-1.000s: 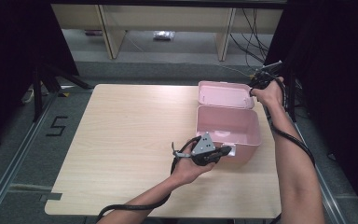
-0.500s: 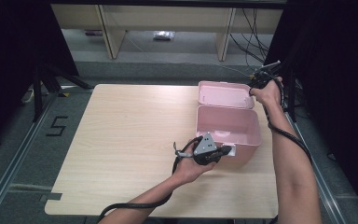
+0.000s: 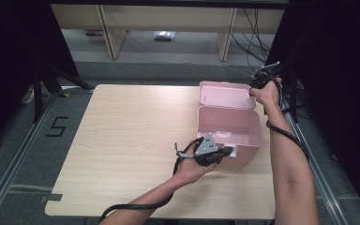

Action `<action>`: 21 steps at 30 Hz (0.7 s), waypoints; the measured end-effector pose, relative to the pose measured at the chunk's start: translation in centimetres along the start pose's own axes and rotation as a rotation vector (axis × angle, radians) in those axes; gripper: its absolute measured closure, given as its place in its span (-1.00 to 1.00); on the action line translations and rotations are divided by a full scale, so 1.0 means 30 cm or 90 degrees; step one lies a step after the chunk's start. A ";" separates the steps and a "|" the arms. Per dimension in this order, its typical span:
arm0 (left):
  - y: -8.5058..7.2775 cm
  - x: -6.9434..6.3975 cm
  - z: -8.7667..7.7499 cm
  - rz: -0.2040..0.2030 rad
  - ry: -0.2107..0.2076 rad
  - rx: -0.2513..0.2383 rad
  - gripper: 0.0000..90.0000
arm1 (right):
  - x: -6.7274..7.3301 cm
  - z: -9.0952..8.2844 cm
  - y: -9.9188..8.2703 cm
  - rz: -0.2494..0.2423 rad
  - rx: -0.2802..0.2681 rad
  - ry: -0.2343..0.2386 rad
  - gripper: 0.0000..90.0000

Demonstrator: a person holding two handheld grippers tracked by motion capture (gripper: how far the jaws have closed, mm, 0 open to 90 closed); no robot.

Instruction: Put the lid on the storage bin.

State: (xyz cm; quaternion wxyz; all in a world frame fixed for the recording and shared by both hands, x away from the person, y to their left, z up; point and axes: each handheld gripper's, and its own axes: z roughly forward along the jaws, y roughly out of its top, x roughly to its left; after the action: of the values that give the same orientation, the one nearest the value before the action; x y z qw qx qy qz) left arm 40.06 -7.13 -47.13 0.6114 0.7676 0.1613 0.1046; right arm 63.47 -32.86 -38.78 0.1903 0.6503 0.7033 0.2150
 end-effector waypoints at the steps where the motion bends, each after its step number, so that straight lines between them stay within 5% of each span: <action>1: 0.000 0.000 0.000 -0.001 0.000 0.000 1.00 | 0.000 0.003 0.001 -0.003 0.005 0.004 0.71; 11: 0.001 0.002 0.000 -0.003 -0.003 0.002 1.00 | 0.000 0.014 0.000 0.039 0.020 0.004 0.78; 21: 0.003 0.002 -0.001 0.003 -0.005 0.006 1.00 | 0.001 0.025 0.008 0.018 0.021 -0.001 0.79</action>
State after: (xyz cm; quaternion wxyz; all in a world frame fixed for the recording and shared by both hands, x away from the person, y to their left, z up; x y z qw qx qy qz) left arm 40.13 -7.09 -47.05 0.6080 0.7714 0.1576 0.1021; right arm 64.10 -32.76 -39.28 0.1769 0.6636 0.6971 0.2059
